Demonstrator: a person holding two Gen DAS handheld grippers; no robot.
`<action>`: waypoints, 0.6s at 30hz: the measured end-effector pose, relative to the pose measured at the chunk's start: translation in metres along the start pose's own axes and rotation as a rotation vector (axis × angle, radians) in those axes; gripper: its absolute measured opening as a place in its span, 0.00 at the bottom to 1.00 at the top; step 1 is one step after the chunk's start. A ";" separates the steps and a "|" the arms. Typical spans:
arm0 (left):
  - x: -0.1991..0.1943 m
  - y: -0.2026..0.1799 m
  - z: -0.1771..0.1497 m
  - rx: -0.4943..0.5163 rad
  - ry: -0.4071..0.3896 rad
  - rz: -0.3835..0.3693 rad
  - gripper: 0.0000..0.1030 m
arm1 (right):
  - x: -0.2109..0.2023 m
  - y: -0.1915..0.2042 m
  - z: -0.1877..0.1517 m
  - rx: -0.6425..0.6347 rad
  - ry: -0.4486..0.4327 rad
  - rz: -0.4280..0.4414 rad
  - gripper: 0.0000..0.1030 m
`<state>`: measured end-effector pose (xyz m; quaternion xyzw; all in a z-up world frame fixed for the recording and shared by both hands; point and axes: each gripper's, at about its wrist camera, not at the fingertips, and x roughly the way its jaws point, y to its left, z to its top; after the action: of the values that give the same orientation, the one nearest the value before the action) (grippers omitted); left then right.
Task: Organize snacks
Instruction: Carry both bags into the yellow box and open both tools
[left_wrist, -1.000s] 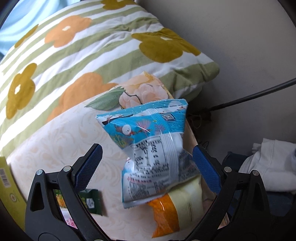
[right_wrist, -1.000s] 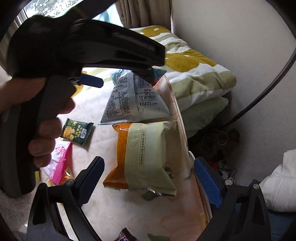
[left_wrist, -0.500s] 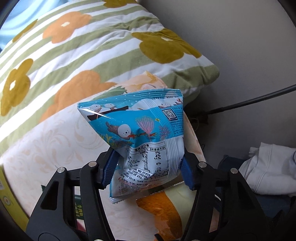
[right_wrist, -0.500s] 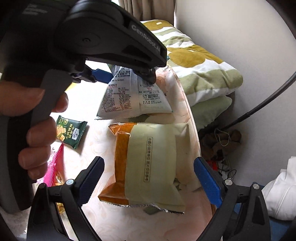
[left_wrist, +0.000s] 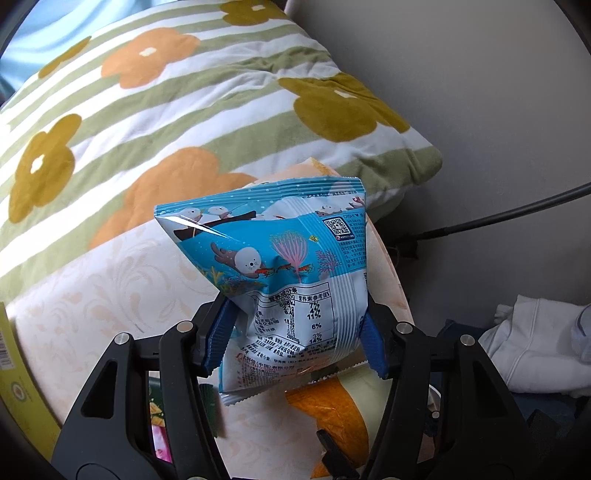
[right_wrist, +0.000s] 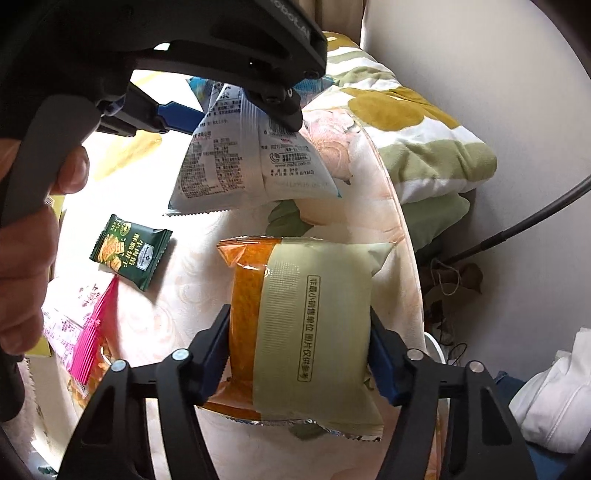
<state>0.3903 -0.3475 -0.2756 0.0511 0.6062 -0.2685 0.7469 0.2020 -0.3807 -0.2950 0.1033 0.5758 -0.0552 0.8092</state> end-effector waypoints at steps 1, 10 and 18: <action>-0.003 0.000 -0.001 -0.002 -0.003 0.001 0.55 | -0.002 0.001 0.000 -0.002 -0.004 0.004 0.57; -0.053 0.001 -0.009 -0.019 -0.090 0.028 0.55 | -0.042 0.013 0.003 -0.031 -0.098 -0.013 0.57; -0.127 0.016 -0.024 -0.075 -0.228 0.059 0.55 | -0.086 0.017 0.012 -0.121 -0.179 0.014 0.57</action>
<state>0.3613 -0.2814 -0.1668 0.0101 0.5253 -0.2277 0.8198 0.1877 -0.3696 -0.2080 0.0531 0.5029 -0.0235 0.8624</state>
